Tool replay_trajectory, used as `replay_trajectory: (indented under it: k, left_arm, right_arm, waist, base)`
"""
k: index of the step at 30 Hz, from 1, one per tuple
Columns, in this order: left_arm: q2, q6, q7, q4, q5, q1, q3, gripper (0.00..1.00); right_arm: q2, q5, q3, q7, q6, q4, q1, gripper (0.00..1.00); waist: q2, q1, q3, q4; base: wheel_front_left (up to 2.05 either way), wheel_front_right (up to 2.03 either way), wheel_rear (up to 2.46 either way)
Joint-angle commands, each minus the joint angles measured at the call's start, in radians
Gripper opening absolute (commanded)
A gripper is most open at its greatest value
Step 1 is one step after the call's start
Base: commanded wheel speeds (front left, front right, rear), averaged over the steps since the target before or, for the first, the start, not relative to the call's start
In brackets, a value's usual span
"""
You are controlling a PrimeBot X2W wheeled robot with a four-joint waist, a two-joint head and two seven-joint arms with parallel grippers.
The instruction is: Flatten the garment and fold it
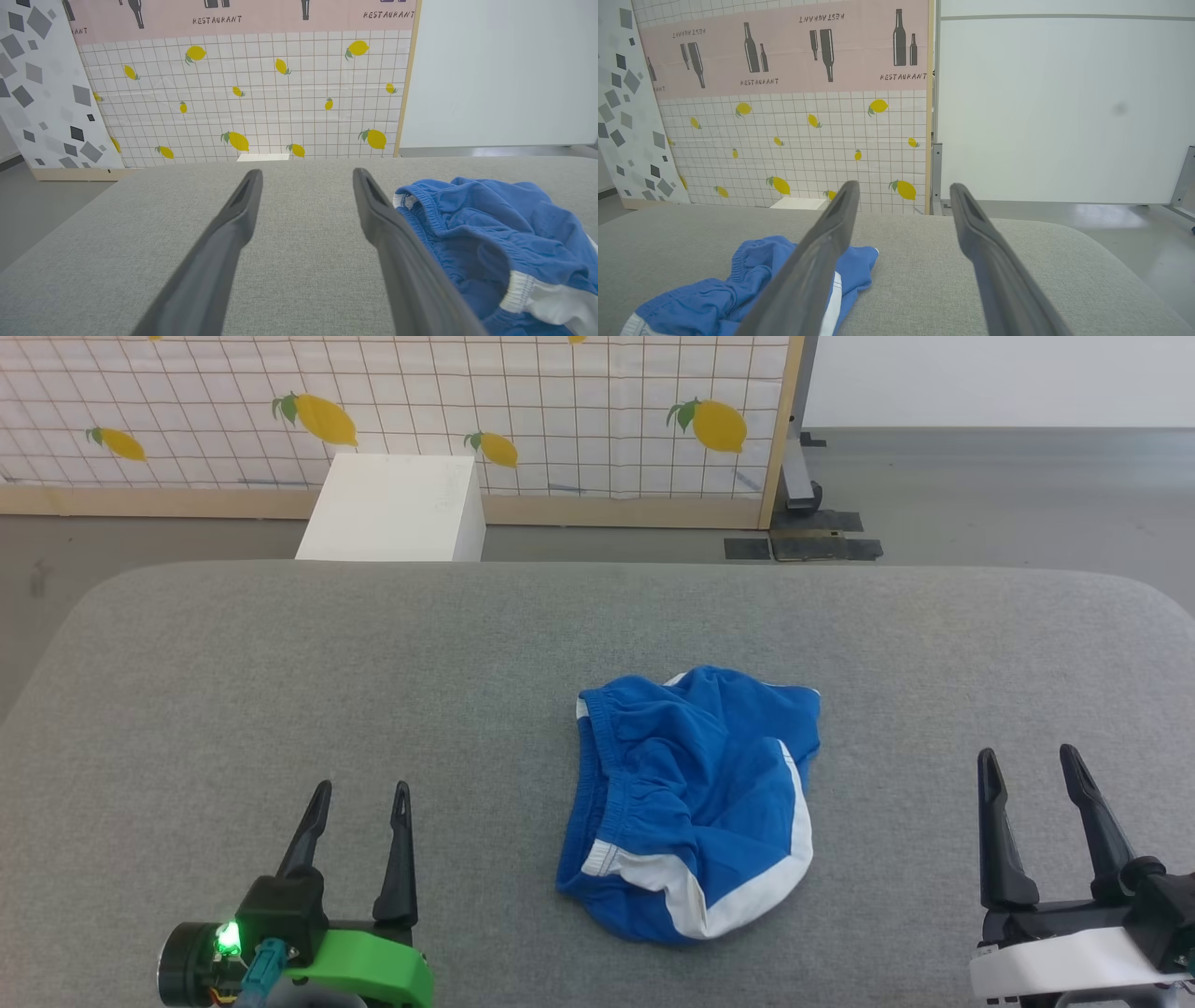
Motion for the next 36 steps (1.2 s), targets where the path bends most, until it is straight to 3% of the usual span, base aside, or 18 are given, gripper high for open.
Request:
replay_trajectory:
  k: [1,8,11,16,26,32,36]
  left_arm:
    - [-0.007,-0.010,-0.004,0.002,0.009,0.017,0.006,1.00]
    - [-0.014,-0.058,-0.004,-0.006,0.027,-0.064,0.034,1.00]
    - [0.014,-0.104,-0.004,0.025,0.034,-0.153,-0.011,1.00]
    - [0.077,-0.135,0.042,0.112,-0.012,-0.323,-0.107,1.00]
    - [0.281,-0.138,0.460,0.122,-0.400,-0.595,-0.564,1.00]
    - [0.356,-0.138,0.682,0.120,-0.628,-0.706,-0.823,1.00]
    - [0.393,-0.138,0.772,0.107,-0.750,-0.763,-0.948,1.00]
  right_arm:
    - [0.000,0.004,0.002,-0.006,-0.002,0.003,0.012,1.00]
    - [0.000,0.003,0.001,-0.006,-0.002,0.001,0.000,1.00]
    - [0.000,0.000,-0.006,-0.006,-0.002,0.000,0.001,1.00]
    - [0.000,-0.004,0.004,-0.006,-0.002,-0.001,-0.004,1.00]
    - [0.000,0.003,0.002,-0.006,-0.002,-0.006,-0.022,1.00]
    - [0.000,0.005,0.005,-0.006,-0.002,-0.006,-0.053,1.00]
    - [0.000,0.006,0.004,-0.006,-0.002,-0.008,-0.067,1.00]
  waist:
    - [0.0000,0.0000,0.001,0.001]
    - [0.0000,0.0000,0.020,0.010]
    - [0.0000,0.0000,0.022,0.025]
    - [0.0000,0.0000,0.030,0.027]
    - [0.0000,0.0000,0.074,0.000]
    - [0.0000,0.0000,0.107,-0.018]
    - [0.0000,0.0000,0.124,-0.032]
  base:
    - [0.00,0.00,0.00]
    - [0.00,0.00,0.00]
    - [0.00,0.00,0.00]
    - [0.00,0.00,0.00]
    - [0.00,0.00,0.00]
    - [0.00,0.00,0.00]
    - [0.00,0.00,0.00]
